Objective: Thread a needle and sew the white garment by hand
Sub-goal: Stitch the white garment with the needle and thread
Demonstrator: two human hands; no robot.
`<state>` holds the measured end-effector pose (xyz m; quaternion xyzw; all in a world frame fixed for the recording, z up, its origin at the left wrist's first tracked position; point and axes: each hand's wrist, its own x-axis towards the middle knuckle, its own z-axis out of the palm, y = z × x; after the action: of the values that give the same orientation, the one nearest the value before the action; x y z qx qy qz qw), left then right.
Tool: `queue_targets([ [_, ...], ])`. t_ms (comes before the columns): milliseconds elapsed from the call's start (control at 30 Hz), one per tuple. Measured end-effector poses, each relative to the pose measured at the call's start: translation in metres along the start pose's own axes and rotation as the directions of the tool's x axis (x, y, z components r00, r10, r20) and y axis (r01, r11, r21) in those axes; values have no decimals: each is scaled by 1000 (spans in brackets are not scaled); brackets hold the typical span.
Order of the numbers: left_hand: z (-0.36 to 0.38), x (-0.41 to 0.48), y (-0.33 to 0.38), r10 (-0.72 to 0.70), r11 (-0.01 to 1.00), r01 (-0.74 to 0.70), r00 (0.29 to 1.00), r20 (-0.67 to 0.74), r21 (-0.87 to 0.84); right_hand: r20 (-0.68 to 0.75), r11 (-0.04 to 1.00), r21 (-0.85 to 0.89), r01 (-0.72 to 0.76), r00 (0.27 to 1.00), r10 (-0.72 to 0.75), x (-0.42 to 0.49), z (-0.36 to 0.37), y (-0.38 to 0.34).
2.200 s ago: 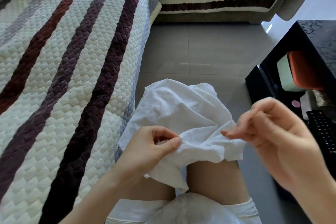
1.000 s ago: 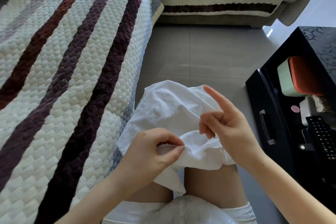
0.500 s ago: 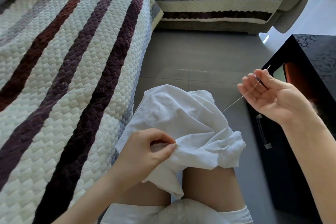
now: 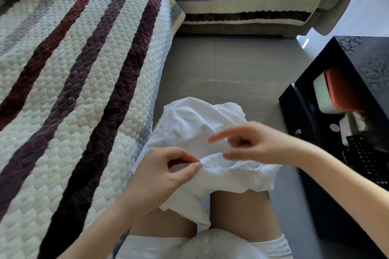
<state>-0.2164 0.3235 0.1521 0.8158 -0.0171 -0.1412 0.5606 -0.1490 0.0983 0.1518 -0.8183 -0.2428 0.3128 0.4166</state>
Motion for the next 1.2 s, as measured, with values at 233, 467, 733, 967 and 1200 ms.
queue_targets([
  [233, -1, 0, 2, -4, 1000, 4, 1000, 11, -22, -53, 996, -80, -50, 998, 46, 1, 8, -4],
  [467, 1, 3, 1, -20, 1000, 20, 998, 63, -6, -297, 957, 250, 148, 952, -69, 9, -10, -41],
  [733, -2, 2, 3, -35, 996, 44, 993, 111, -80, -409, 961, 262, 92, 912, 24, 35, -7, -59],
  [967, 0, 0, 9, -54, 992, 67, 991, 119, -107, -442, 961, 267, 73, 896, 55, 42, -4, -60],
  [1200, -1, 2, 10, -134, 965, 158, 983, 125, -210, -492, 994, 101, 40, 871, 15, 44, 6, -32],
])
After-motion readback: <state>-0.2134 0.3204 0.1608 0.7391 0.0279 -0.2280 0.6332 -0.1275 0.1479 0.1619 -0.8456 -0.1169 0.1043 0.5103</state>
